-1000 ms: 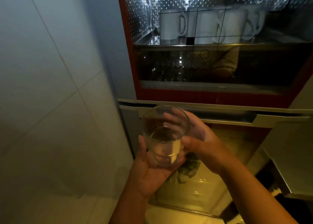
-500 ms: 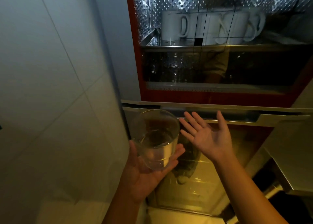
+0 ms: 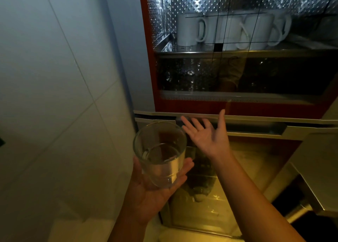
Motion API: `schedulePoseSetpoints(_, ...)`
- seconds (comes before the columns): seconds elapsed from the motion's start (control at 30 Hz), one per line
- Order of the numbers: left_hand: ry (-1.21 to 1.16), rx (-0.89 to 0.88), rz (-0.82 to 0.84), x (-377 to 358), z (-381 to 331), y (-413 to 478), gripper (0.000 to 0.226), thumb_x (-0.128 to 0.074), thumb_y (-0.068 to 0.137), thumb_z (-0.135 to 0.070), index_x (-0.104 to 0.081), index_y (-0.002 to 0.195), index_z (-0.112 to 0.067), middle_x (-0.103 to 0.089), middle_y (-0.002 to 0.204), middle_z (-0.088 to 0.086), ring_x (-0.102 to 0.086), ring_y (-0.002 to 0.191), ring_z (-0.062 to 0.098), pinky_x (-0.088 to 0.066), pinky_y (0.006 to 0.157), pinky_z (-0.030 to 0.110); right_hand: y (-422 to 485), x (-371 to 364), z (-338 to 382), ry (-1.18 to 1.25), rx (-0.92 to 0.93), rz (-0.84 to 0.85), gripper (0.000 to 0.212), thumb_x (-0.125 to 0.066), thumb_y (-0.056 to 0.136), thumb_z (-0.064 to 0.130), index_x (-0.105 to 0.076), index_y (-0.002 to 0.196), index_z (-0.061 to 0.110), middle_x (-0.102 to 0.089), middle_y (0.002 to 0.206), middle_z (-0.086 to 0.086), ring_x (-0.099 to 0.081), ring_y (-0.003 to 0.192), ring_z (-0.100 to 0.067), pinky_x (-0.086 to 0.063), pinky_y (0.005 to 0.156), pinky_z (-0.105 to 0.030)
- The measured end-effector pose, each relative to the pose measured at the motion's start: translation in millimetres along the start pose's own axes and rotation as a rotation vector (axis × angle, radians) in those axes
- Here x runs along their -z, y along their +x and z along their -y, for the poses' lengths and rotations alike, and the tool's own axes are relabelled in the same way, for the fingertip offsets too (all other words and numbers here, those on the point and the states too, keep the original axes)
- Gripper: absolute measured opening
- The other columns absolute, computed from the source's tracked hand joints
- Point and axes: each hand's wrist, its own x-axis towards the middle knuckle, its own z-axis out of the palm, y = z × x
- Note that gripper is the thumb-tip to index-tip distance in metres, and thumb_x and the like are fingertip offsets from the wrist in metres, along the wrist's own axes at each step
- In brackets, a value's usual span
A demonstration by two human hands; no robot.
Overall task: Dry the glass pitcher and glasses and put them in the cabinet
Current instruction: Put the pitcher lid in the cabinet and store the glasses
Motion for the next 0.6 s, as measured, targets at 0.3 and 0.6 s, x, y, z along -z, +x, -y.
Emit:
schedulePoseSetpoints(0.3, -0.045, 0.023, 0.018, 1.7, -2.8, -12.6, 0.125, -0.09, 0.054, -0.027, -0.007, 0.145, -0.009, -0.024, 0.143, 0.035, -0.032, 0.127, 0.051, -0.037, 0.1, 0.057, 5.7, -12.0, -4.8, 0.143, 0.05, -0.043, 0.08, -0.055, 0.083, 0.051, -0.017, 0.146, 0.021, -0.023, 0.149, -0.02, -0.038, 0.124, -0.046, -0.042, 0.096, -0.055)
schedulePoseSetpoints(0.6, -0.109, -0.061, -0.025, 8.7, 2.7, -42.2, 0.128, -0.092, 0.047, -0.015, -0.01, 0.145, -0.004, -0.025, 0.14, 0.039, -0.035, 0.121, 0.058, -0.041, 0.088, 0.066, 2.2, -25.5, -16.1, 0.118, 0.134, -0.109, 0.081, -0.062, 0.082, 0.043, -0.016, 0.146, 0.025, -0.02, 0.151, -0.018, -0.035, 0.126, -0.05, -0.056, 0.063, -0.049)
